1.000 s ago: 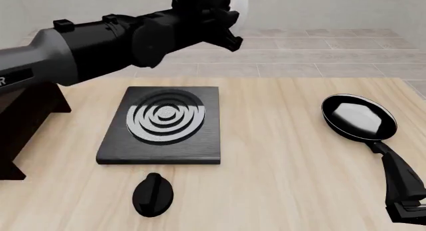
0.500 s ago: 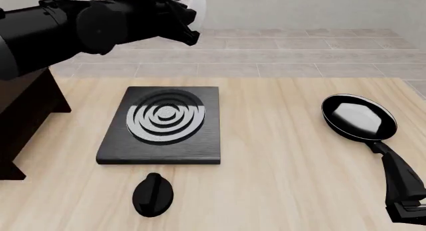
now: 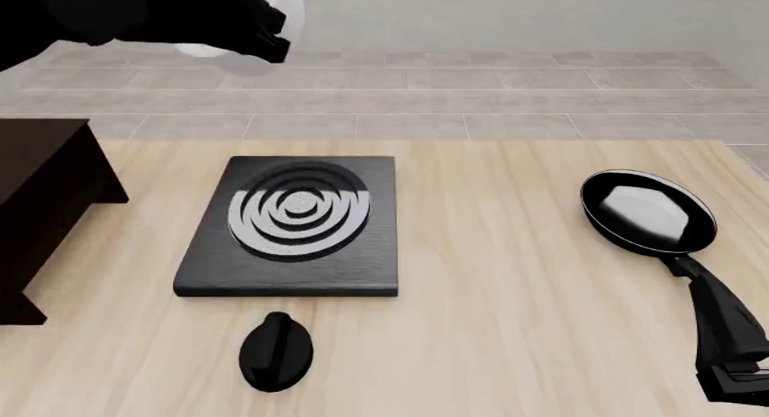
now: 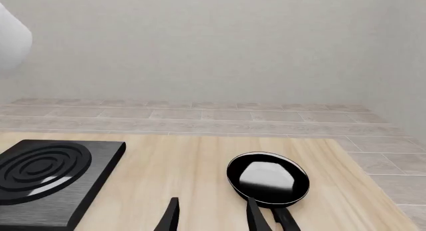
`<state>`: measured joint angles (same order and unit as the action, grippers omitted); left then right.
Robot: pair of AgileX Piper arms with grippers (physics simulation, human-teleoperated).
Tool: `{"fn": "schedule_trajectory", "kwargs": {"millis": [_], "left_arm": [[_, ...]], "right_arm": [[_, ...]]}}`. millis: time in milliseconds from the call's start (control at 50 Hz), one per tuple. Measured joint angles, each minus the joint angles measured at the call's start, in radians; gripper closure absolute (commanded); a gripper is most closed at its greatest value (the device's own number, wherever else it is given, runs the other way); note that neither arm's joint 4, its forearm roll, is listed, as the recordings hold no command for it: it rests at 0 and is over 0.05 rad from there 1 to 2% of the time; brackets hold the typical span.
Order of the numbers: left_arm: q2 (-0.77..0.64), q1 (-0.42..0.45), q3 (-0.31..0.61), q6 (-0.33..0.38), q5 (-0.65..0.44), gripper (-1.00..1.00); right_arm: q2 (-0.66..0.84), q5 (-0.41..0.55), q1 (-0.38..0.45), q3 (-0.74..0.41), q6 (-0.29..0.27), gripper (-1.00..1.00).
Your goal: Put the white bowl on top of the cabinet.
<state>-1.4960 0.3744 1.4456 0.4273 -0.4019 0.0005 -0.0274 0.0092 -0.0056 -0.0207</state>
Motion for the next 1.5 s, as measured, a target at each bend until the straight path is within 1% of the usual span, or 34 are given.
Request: {"fn": "schedule_trajectory", "kwargs": {"millis": [440, 640, 820, 1220, 1500], "left_arm": [[0.016, -0.124, 0.063, 0.025, -0.209, 1.0], [0.021, -0.186, 0.095, 0.074, -0.317, 1.0], [0.031, -0.249, 0.103, 0.103, -0.391, 1.0], [0.07, -0.403, 0.064, 0.134, -0.448, 1.0], [0.075, -0.496, 0.025, 0.147, -0.44, 1.0]], "right_arm": [[0.0, 0.0, 0.0, 0.0, 0.0, -1.0], [0.0, 0.0, 0.0, 0.0, 0.0, -1.0], [0.0, 0.0, 0.0, 0.0, 0.0, -1.0], [0.0, 0.0, 0.0, 0.0, 0.0, -1.0], [0.0, 0.0, 0.0, 0.0, 0.0, -1.0]]}}
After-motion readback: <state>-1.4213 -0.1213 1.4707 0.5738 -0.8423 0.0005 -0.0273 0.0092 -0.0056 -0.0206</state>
